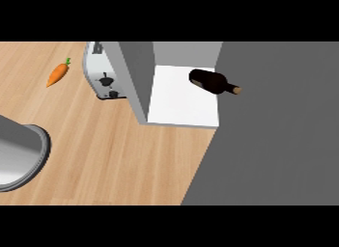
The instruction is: Pick up the wine, place it into the cabinet and close the cabinet
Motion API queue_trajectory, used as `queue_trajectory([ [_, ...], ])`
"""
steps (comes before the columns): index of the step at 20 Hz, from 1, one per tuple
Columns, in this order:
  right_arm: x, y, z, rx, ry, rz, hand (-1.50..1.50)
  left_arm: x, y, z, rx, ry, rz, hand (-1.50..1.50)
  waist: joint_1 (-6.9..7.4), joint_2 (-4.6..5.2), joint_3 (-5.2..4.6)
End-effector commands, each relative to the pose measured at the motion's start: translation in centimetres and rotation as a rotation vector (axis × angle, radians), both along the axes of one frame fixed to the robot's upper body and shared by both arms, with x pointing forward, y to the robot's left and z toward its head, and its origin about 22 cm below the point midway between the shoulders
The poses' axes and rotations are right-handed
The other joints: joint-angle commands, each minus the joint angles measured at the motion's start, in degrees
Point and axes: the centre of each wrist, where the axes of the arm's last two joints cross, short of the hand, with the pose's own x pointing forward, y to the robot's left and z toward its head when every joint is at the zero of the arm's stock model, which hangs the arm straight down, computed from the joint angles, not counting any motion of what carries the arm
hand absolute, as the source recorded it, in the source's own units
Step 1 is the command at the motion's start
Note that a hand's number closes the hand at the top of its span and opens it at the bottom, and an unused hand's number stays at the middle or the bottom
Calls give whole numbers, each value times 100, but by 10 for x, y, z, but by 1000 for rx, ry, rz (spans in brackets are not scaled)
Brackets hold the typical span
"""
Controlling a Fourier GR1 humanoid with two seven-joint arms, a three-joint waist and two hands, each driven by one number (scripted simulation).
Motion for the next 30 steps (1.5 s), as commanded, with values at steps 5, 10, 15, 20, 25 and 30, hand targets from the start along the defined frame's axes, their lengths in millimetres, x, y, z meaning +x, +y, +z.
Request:
queue_trajectory([
  [5, 9, 41, -9, 95, 125, -45, 150, 3, 5, 4, -11, -2, -29, 150, 166, 88, -13],
  [10, 15, 36, -6, 117, 91, -68, 150, 5, 3, 4, -17, -6, -47, 150, 202, 135, -22],
  [15, 23, 29, -5, 94, 74, -120, 150, 9, 2, 8, -26, -23, -69, 150, 272, 205, -36],
  [20, 31, 20, -5, 89, 64, -178, 150, 10, 1, 10, -32, -40, -81, 150, 430, 246, -43],
  [25, 41, 17, -1, 72, 8, -184, 150, 13, 1, 12, -18, -30, -104, 150, 556, 315, -36],
  [30, 59, 12, 6, 63, -44, -232, 150, 14, -3, 12, -38, -37, -128, 150, 683, 354, -45],
])
